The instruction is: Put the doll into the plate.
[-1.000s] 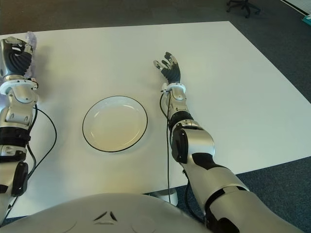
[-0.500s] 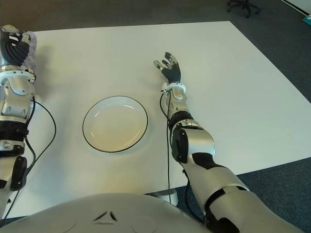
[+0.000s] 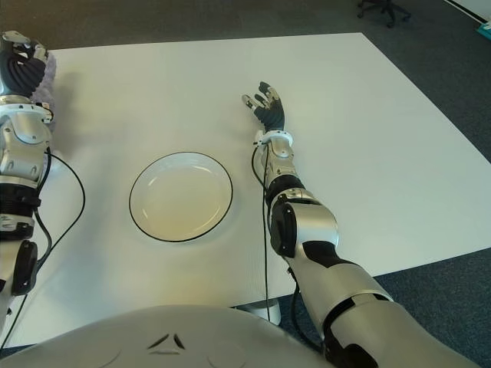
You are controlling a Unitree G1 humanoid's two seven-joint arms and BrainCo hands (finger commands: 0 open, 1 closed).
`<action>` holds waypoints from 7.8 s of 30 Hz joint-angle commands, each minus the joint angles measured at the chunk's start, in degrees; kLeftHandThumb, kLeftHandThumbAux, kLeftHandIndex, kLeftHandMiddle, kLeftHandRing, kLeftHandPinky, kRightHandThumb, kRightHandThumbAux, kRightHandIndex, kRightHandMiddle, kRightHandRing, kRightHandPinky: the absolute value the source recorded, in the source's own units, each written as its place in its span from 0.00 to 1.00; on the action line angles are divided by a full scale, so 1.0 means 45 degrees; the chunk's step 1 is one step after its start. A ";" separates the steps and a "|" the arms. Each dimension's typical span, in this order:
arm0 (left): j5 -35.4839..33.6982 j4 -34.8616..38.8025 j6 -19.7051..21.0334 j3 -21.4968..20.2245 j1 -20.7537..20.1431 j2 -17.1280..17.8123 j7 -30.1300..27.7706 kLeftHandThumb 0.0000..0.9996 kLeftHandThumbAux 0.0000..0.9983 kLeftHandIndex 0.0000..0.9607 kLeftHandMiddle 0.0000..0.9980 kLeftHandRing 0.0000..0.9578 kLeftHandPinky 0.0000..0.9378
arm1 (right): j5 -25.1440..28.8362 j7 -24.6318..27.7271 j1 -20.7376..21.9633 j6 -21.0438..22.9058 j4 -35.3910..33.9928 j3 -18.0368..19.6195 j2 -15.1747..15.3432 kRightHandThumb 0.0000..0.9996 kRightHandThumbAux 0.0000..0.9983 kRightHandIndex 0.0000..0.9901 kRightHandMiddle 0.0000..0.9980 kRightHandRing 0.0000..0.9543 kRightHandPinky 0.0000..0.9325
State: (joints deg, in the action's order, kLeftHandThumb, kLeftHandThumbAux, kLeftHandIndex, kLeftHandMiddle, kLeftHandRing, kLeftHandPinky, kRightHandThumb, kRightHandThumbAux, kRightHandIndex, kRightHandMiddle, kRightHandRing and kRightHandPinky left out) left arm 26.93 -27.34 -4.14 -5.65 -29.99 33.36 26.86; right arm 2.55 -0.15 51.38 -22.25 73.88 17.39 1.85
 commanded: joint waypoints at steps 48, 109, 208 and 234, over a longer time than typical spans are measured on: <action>0.0660 0.1928 0.0557 0.0033 0.0837 -0.0413 0.0081 0.70 0.69 0.45 0.53 0.50 0.43 | 0.0067 0.0116 -0.0750 0.0726 0.0571 0.0051 -0.0068 0.33 0.84 0.11 0.09 0.11 0.15; -0.0085 -0.2632 -0.2546 0.0292 0.2058 -0.1444 0.2354 0.47 0.29 0.06 0.08 0.07 0.06 | -0.0112 -0.0045 -0.0776 0.0865 0.0657 -0.0098 0.0293 0.30 0.83 0.12 0.10 0.12 0.17; -0.1173 -0.1713 -0.1542 -0.0647 0.3253 -0.2609 0.4041 0.52 0.30 0.16 0.15 0.13 0.12 | 0.0017 -0.0084 -0.0860 0.0668 0.0593 -0.0106 0.0083 0.41 0.82 0.16 0.11 0.12 0.15; -0.1176 -0.1309 -0.1538 -0.0969 0.3650 -0.2694 0.3854 0.54 0.33 0.20 0.20 0.19 0.16 | -0.0079 -0.0087 -0.0852 0.0584 0.0569 -0.0281 0.0053 0.40 0.83 0.15 0.10 0.10 0.15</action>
State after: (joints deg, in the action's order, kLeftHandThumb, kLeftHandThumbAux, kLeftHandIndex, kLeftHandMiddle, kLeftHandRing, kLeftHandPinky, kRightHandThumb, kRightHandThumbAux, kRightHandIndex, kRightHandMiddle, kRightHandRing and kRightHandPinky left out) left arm 22.53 -31.82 -12.51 -10.03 -16.02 22.40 45.43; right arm 2.26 -0.12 51.13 -22.40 74.18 16.17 2.96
